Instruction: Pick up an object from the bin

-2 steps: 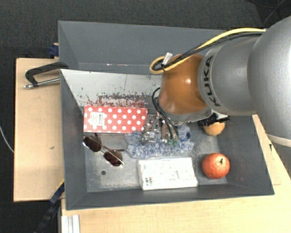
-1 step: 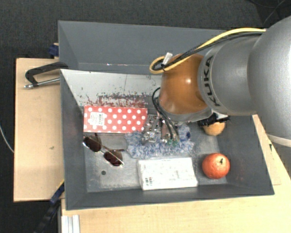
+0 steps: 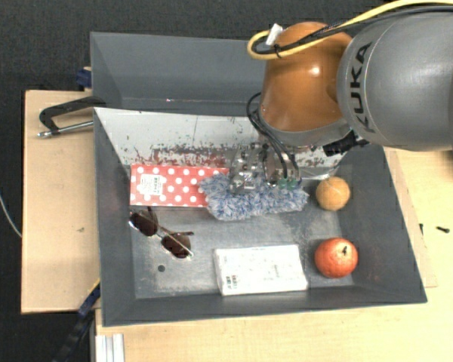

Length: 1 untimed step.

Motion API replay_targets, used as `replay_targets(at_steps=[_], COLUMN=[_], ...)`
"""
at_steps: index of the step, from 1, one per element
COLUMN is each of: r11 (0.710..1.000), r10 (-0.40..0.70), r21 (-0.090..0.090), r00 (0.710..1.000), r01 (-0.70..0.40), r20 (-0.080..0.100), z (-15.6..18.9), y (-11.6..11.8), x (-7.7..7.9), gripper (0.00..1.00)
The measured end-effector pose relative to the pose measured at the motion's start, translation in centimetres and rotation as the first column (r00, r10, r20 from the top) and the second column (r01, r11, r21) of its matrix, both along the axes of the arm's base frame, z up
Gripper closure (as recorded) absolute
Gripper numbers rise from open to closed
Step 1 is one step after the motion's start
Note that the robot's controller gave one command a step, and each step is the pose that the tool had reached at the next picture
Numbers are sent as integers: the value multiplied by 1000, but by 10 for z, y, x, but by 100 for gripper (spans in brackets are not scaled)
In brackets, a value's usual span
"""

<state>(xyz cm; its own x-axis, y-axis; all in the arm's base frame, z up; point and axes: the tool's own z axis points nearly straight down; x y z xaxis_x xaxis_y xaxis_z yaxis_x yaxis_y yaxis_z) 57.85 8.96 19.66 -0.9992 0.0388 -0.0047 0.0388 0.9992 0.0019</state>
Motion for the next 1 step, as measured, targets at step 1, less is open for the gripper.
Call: replay_targets(at_steps=[1], r11=[1000], r10=[2], r21=[0], r00=[1000], r01=[-2], r20=[-1], z=[1], y=[1], x=[-1], gripper=[100])
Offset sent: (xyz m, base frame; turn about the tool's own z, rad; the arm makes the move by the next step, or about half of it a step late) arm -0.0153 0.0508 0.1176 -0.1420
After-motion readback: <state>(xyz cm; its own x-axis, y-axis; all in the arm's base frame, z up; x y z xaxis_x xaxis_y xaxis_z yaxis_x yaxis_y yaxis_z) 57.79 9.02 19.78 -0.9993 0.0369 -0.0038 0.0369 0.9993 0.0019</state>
